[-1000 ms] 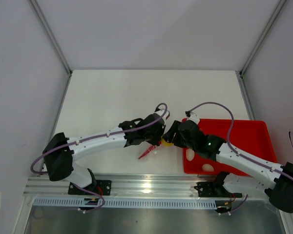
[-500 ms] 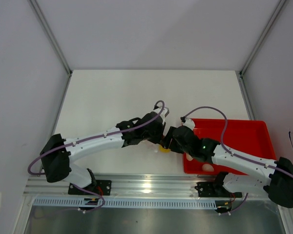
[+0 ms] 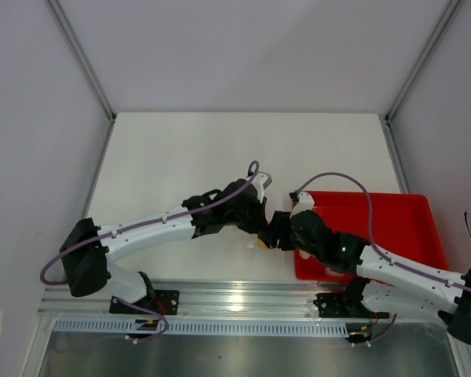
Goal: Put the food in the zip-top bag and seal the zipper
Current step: Place the fake fruit in the zipper food storage bag.
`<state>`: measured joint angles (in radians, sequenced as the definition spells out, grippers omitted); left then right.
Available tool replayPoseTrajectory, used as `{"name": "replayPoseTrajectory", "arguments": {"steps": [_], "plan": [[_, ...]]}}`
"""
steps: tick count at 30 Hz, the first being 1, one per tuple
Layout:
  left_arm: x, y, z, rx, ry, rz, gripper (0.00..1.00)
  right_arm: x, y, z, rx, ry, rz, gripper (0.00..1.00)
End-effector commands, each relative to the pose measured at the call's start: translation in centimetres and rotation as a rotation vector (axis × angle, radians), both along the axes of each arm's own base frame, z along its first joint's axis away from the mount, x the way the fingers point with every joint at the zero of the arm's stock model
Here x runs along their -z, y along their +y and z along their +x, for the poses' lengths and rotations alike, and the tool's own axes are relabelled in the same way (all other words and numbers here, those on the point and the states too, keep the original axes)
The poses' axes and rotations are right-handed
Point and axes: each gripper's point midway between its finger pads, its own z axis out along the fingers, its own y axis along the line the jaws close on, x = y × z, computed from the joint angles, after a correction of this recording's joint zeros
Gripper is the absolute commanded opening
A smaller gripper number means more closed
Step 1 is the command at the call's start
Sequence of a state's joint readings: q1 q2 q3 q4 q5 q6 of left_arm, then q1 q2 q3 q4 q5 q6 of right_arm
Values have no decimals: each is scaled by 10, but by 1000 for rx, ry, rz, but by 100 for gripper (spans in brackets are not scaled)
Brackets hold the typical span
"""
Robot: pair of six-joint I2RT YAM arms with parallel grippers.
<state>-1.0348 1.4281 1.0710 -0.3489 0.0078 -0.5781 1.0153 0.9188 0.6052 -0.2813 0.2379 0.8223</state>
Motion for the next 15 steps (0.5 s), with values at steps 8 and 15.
{"name": "replayPoseTrajectory", "arguments": {"steps": [8, 15], "plan": [[-24, -10, -28, 138, 96, -102, 1, -50, 2, -10, -120, -285, -10, 3], [-24, -17, -44, 222, 148, -142, 1, -54, -30, 11, 107, -291, -43, 3]]}}
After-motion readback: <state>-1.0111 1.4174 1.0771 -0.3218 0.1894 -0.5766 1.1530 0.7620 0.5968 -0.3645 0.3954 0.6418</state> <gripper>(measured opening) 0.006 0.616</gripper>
